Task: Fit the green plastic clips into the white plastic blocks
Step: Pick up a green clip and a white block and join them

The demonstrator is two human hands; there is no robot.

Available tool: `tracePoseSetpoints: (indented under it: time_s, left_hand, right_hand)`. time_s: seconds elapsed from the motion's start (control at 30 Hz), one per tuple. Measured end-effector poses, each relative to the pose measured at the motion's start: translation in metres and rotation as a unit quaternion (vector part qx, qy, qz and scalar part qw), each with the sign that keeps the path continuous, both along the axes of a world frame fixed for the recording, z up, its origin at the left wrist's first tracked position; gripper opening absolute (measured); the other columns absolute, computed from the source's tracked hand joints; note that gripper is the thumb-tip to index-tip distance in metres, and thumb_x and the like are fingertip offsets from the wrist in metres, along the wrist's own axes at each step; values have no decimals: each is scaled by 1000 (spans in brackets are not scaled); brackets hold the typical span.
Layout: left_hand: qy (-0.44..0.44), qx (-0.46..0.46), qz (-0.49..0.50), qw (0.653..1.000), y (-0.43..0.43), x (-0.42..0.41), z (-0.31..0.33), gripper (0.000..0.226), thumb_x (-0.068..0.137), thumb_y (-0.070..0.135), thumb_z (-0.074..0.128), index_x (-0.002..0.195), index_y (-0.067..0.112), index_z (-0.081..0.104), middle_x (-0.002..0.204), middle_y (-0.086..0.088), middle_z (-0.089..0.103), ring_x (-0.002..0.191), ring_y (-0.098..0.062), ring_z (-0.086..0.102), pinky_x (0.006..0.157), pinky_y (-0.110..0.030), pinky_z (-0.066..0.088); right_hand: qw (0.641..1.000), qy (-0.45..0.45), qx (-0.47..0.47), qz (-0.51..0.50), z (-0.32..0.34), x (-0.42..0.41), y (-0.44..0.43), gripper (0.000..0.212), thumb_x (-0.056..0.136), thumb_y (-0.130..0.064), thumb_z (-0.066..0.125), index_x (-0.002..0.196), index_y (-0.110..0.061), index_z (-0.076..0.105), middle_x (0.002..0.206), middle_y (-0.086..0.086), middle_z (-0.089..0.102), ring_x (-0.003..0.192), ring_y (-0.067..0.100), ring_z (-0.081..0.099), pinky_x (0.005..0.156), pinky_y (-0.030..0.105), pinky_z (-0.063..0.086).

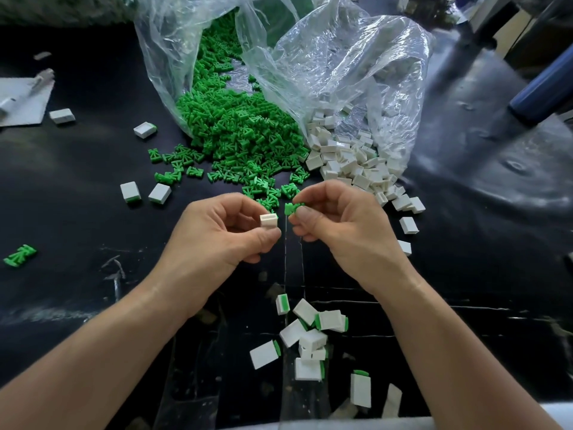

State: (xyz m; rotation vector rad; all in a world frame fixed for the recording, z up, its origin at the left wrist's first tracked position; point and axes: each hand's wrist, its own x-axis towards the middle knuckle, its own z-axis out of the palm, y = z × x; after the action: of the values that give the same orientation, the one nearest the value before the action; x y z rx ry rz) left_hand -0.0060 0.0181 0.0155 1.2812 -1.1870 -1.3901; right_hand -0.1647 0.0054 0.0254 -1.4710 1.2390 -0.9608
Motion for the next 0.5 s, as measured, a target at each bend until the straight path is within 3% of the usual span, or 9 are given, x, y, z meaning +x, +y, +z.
tracePoseSetpoints:
  time_s: [0.13,0.23,0.4,0.5]
  left_hand:
    - [-17,7,-11,1000,1,0,-1,20,54,27,72,71,19,73,65,-1,69,58,-7,64,52,-15,51]
    - [-13,19,-21,1000,1,0,-1,5,67,13,74,71,14,73,69,-8,72,61,-13,68,52,-17,52]
    - [-22,4,-26,999,1,0,-1,16,70,5,73,70,21,74,64,-4,70,56,-7,64,50,-14,50]
    - [-10,5,-27,1000,1,-1,0,7,65,14,74,68,21,75,61,-2,69,54,-5,62,49,-13,48]
  right_hand:
    - [1000,7,-12,10,1,0,1,21,84,-2,62,79,-22,59,72,1,66,65,11,64,63,18,53]
    - [999,17,-27,27,2,1,1,23,83,-1,62,78,-23,60,72,3,65,66,13,62,64,21,53]
    - [996,56,-36,55,0,3,1,23,83,-3,64,77,-25,60,77,11,66,69,22,62,72,40,53]
    - [994,80,-40,67,-1,2,2,24,83,-3,63,77,-26,59,76,9,66,71,27,62,73,45,53]
